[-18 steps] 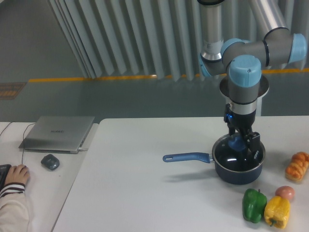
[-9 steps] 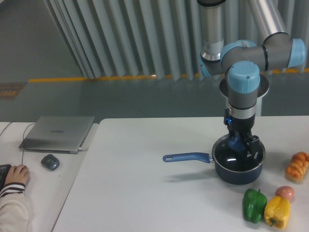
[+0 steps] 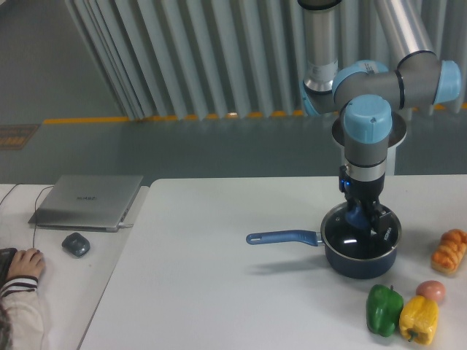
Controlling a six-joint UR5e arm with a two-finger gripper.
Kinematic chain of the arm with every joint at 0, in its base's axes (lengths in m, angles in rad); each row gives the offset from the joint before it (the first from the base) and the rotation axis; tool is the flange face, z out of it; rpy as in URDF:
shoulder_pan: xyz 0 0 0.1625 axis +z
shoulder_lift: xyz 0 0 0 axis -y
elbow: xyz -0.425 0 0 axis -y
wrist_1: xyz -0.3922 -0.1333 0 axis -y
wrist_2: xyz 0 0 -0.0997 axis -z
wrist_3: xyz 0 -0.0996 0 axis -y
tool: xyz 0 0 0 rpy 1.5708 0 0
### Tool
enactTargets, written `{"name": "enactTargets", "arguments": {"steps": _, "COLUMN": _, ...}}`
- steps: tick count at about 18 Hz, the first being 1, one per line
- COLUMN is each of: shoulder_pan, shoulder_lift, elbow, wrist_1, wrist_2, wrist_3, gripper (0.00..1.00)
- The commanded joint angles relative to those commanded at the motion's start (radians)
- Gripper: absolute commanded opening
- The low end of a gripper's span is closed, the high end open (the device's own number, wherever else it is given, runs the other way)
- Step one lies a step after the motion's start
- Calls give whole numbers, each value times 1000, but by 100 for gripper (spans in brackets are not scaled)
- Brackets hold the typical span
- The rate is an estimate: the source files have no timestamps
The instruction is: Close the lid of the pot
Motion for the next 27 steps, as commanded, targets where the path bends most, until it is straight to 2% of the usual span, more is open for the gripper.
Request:
{"name": "enactTargets", "arguments": {"steps": 11, "shoulder_pan": -2, "shoulder_lift": -2, "elbow": 18, "wrist_1": -12, "wrist_2": -3, "wrist_3": -2, "gripper": 52}}
{"name": "enactTargets", "arguments": {"steps": 17, "shoulder_pan": 0, "shoulder_lift": -5, "elbow": 101, "wrist_1": -121, "wrist_2": -5, "wrist_3": 3, "gripper": 52}}
{"name": "enactTargets", "arguments": {"steps": 25, "shoulder_pan": 24, "shoulder_lift": 5, "elbow": 101, "wrist_1": -163, "wrist_2": 3, "wrist_3": 133, "gripper": 52}}
{"name": "enactTargets", "arguments": {"steps": 27, "shoulder_pan": 23, "shoulder_lift": 6, "elbow": 101, "wrist_1": -178, "wrist_2": 44, "wrist_3": 167, "gripper": 52}}
